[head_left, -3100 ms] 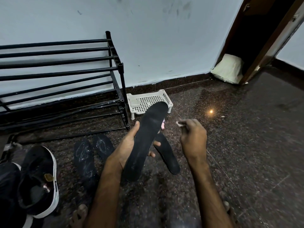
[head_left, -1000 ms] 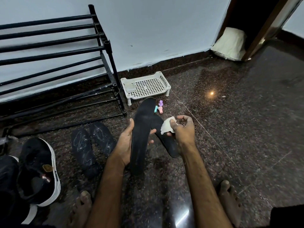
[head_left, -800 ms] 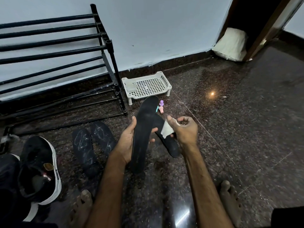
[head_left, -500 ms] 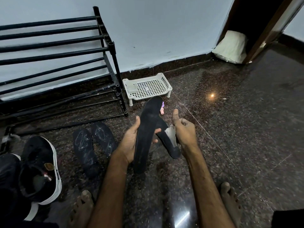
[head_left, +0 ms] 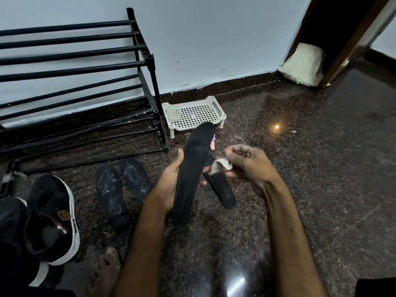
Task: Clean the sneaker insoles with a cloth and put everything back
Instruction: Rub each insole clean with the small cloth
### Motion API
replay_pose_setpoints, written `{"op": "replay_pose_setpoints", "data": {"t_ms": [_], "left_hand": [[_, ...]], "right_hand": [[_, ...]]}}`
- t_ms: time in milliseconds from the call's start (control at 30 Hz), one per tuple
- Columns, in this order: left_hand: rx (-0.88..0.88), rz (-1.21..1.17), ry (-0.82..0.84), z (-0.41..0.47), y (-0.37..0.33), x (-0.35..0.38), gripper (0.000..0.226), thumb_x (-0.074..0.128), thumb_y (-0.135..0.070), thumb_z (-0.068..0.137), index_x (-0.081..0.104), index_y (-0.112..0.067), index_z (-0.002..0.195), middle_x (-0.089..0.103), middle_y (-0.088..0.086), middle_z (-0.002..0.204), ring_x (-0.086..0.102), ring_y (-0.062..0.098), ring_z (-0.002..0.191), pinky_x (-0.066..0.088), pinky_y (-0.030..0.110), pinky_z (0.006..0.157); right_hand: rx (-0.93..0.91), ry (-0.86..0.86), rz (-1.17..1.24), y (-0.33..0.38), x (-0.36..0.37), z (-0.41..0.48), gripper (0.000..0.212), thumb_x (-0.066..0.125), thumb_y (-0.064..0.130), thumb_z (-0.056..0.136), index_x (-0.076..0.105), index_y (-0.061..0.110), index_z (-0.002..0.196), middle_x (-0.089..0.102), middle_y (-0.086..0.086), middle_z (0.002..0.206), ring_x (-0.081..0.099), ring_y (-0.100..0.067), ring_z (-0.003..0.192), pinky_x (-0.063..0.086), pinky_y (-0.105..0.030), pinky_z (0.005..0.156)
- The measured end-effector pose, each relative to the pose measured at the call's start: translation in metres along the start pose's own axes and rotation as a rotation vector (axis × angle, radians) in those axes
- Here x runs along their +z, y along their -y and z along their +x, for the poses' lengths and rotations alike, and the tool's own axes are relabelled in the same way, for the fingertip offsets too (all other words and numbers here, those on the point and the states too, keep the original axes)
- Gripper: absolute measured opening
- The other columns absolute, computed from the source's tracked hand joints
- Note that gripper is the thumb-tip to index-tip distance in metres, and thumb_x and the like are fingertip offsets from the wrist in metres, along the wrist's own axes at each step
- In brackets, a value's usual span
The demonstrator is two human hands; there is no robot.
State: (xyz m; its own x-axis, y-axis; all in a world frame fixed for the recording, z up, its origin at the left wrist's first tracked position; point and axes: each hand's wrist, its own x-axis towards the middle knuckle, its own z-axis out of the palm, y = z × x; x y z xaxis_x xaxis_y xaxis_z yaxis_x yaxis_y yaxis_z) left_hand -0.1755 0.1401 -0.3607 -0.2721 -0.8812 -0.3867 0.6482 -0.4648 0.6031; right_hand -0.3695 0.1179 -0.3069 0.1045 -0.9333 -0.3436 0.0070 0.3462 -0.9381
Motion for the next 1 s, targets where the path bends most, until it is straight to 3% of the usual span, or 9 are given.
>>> {"op": "replay_pose_setpoints", "data": {"t_ms": [100,200,333,467,533,700,833,933,1000], "left_hand": [[-0.002,0.029,0.077,-0.002,0.000,0.004,0.060,0.032,-0.049,0.101,0.078,-0.010,0.105,0.074,0.013,0.107,0.073,0.023,0.090,0.058,0.035,0.061],[0.010,0.097,0.096,-0.003,0.000,0.006,0.055,0.036,-0.048,0.099,0.075,-0.011,0.114,0.070,0.016,0.116,0.069,0.026,0.096,0.058,0.035,0.062],[-0.031,0.192,0.107,-0.003,0.001,0.006,0.056,0.033,-0.047,0.103,0.063,-0.008,0.129,0.070,0.015,0.112,0.071,0.020,0.082,0.058,0.033,0.060],[-0.052,0.312,0.058,-0.002,0.001,-0.002,0.059,0.033,-0.047,0.103,0.056,-0.004,0.136,0.074,0.012,0.106,0.073,0.018,0.076,0.056,0.031,0.056],[-0.054,0.321,0.042,-0.003,0.001,-0.005,0.059,0.032,-0.048,0.103,0.056,-0.004,0.135,0.070,0.020,0.117,0.074,0.022,0.085,0.057,0.031,0.059],[-0.076,0.218,0.009,-0.002,0.001,-0.010,0.065,0.037,-0.056,0.097,0.067,-0.006,0.125,0.064,0.032,0.121,0.069,0.031,0.085,0.059,0.034,0.065],[-0.077,0.126,0.009,0.001,0.006,-0.006,0.066,0.031,-0.054,0.101,0.058,-0.002,0.132,0.064,0.030,0.120,0.074,0.026,0.079,0.059,0.035,0.061],[-0.085,0.132,0.029,0.002,0.012,-0.007,0.063,0.028,-0.051,0.102,0.057,-0.004,0.133,0.070,0.019,0.118,0.073,0.029,0.094,0.059,0.037,0.061],[-0.115,0.136,0.037,0.003,0.014,-0.009,0.061,0.027,-0.050,0.103,0.056,-0.006,0.133,0.072,0.016,0.114,0.073,0.029,0.096,0.060,0.039,0.063]], "right_hand": [[-0.093,0.081,0.011,-0.002,0.010,0.001,0.019,0.066,-0.007,0.086,0.064,-0.001,0.104,0.070,-0.013,0.085,0.069,-0.014,0.067,0.058,-0.020,0.059],[-0.188,-0.079,-0.106,-0.005,0.027,0.012,0.027,0.074,-0.008,0.080,0.057,0.011,0.090,0.066,-0.012,0.075,0.064,-0.016,0.054,0.056,-0.029,0.052],[-0.303,-0.323,-0.370,-0.014,0.048,0.024,0.039,0.086,0.016,0.072,0.050,0.025,0.084,0.060,-0.002,0.077,0.067,-0.021,0.068,0.059,-0.039,0.061],[-0.308,-0.458,-0.542,-0.018,0.047,0.027,0.034,0.080,0.018,0.079,0.048,0.018,0.091,0.054,0.007,0.078,0.051,-0.003,0.067,0.037,-0.014,0.054],[-0.270,-0.501,-0.572,-0.021,0.037,0.030,0.032,0.077,0.013,0.081,0.047,0.018,0.091,0.056,0.006,0.080,0.054,-0.003,0.068,0.035,-0.013,0.052],[-0.159,-0.549,-0.486,-0.026,0.013,0.030,0.036,0.082,0.018,0.076,0.047,0.024,0.084,0.063,-0.003,0.087,0.070,-0.026,0.077,0.059,-0.046,0.072],[-0.162,-0.457,-0.389,-0.022,0.012,0.028,0.036,0.082,0.013,0.076,0.050,0.025,0.083,0.060,-0.001,0.084,0.069,-0.024,0.076,0.060,-0.047,0.071],[-0.076,-0.255,-0.156,-0.023,0.029,0.034,0.032,0.077,0.001,0.080,0.050,0.017,0.086,0.058,-0.004,0.083,0.066,-0.016,0.061,0.060,-0.049,0.071],[-0.058,-0.294,-0.110,-0.029,0.036,0.040,0.031,0.075,0.001,0.081,0.050,0.018,0.085,0.059,-0.004,0.083,0.066,-0.018,0.060,0.060,-0.052,0.070]]}}
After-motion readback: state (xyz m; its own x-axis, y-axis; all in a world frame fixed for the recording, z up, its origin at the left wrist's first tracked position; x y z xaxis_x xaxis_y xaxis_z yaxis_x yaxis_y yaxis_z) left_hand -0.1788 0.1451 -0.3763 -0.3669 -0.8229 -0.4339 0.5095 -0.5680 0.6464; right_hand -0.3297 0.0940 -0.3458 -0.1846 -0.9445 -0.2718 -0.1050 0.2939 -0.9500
